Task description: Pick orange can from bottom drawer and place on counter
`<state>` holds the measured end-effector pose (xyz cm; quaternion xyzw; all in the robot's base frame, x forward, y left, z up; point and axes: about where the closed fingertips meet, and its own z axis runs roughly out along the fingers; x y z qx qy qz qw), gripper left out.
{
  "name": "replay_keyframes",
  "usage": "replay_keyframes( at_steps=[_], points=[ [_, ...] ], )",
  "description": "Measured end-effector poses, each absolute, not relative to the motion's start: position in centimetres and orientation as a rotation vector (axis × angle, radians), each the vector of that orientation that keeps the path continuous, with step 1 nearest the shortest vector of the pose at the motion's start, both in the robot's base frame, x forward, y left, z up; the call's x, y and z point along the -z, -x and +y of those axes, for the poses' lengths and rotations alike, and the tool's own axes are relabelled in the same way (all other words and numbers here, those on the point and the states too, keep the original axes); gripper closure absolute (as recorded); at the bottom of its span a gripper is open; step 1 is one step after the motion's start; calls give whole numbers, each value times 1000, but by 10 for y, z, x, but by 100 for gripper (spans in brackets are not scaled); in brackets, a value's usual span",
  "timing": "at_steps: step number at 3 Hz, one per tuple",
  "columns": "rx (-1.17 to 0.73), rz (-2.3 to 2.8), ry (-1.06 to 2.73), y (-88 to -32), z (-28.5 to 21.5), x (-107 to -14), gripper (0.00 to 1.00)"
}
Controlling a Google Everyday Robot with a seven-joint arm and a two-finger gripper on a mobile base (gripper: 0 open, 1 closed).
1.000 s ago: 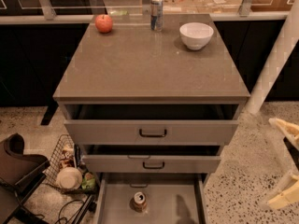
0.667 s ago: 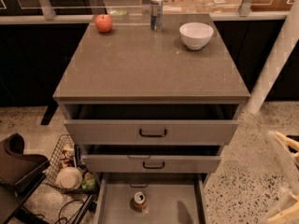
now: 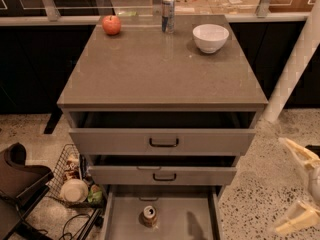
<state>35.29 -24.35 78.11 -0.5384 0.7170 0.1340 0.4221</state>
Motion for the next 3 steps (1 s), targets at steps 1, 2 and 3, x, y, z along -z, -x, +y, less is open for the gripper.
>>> replay_keyframes(
  at_steps=[1,2,3],
  points=[
    [-349,1713,1332,-378,-237,-740,0],
    [-370,1642,1330,-396,-234,-681,0],
    [-401,1631,1313,-397,-237,-633,0]
  ],
)
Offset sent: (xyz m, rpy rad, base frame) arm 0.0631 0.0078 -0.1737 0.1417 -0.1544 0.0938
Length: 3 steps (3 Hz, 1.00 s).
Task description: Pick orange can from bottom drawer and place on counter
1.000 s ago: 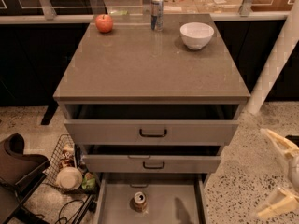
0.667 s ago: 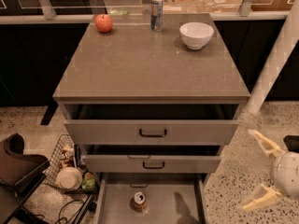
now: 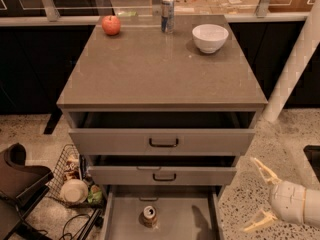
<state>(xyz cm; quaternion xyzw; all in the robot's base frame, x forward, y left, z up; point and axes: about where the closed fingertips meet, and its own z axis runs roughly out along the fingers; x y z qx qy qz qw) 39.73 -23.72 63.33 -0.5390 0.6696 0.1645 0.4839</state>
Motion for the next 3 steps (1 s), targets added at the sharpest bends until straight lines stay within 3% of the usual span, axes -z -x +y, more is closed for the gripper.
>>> replay_keyframes(
  at_steps=[3],
  points=[
    [-469,1592,1264,-384,-231,-563,0]
  ],
)
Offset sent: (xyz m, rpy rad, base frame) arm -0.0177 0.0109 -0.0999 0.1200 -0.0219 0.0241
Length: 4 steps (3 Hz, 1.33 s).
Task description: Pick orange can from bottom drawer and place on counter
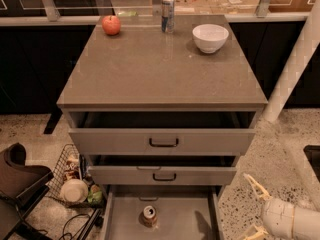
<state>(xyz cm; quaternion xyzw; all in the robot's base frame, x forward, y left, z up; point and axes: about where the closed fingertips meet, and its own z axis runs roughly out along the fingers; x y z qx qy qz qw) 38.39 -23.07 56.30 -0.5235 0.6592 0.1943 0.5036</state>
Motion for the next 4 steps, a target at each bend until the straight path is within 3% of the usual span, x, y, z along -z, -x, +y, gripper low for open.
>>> replay_keyframes(
  at_steps=[4],
  points=[
    [-526,1698,1218,-397,-215,-421,0]
  ],
)
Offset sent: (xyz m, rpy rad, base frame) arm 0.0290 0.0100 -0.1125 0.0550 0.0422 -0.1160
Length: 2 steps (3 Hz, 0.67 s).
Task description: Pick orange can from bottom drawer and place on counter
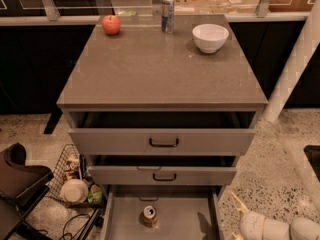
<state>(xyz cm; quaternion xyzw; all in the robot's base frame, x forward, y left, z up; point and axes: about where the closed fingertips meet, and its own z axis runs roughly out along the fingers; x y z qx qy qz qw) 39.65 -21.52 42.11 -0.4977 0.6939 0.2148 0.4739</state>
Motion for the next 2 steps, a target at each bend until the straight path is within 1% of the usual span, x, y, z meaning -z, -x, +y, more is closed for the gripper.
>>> replay_keyframes(
  at_steps=[2],
  points=[
    [-681,1699,1258,-392,-191,-360,0]
  ],
)
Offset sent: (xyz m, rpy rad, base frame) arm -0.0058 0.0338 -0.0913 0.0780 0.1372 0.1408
